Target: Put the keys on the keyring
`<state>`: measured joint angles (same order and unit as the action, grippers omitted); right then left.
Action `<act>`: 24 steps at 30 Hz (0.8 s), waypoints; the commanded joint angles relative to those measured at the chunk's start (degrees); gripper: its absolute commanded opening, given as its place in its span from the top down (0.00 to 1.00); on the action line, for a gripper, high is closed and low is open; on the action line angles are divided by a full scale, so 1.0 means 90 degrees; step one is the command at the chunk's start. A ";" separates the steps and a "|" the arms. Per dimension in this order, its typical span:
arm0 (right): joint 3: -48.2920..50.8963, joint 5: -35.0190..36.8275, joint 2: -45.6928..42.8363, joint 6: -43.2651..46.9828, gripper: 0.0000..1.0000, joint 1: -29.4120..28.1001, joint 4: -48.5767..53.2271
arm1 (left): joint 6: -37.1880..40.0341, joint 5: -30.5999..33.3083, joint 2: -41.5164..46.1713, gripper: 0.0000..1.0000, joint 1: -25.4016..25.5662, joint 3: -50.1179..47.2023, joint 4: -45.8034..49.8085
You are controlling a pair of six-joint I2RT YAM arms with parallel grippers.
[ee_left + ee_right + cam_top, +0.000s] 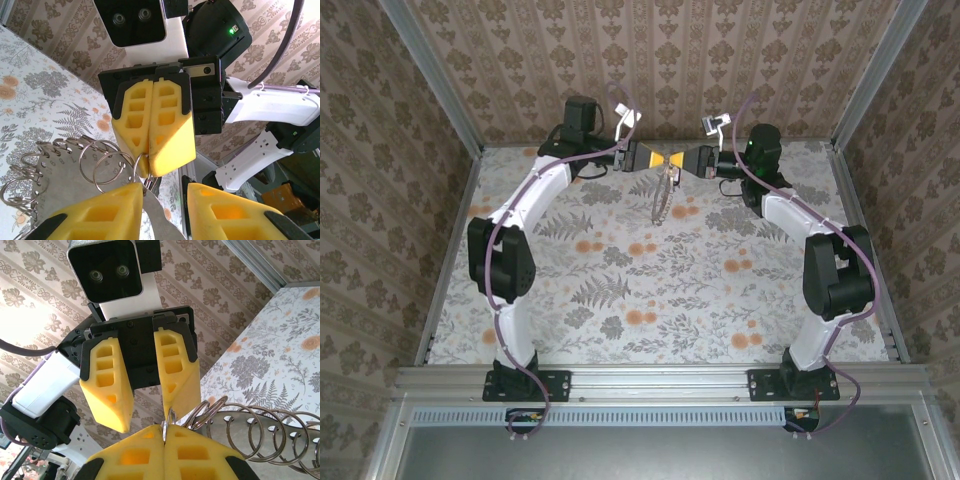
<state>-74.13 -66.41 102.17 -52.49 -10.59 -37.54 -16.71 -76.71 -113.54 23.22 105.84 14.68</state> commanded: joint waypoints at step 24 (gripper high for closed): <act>0.0113 0.0084 -0.0415 0.0226 1.00 0.0008 -0.0126 | -0.0077 0.0153 0.0039 0.61 -0.0029 0.0037 -0.0420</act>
<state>-73.32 -66.24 101.19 -51.18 -10.52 -37.12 -16.88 -74.17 -113.54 22.52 105.78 12.21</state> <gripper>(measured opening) 0.062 0.390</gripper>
